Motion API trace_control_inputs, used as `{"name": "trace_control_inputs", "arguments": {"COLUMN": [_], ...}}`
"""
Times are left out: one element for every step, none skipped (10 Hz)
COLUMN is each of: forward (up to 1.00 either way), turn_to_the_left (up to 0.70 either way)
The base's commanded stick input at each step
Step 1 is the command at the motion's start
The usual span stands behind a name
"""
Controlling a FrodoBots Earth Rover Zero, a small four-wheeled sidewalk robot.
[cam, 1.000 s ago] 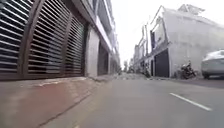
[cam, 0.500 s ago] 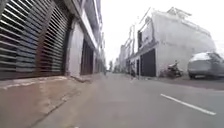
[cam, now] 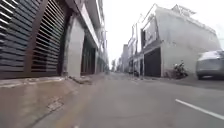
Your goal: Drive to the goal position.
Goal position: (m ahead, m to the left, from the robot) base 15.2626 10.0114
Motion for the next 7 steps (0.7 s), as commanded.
{"name": "trace_control_inputs", "arguments": {"forward": [1.00,1.00,1.00,1.00,1.00,1.00,1.00], "turn_to_the_left": [0.00,0.00,0.00,-0.40,-0.40,-0.40,-0.40]}}
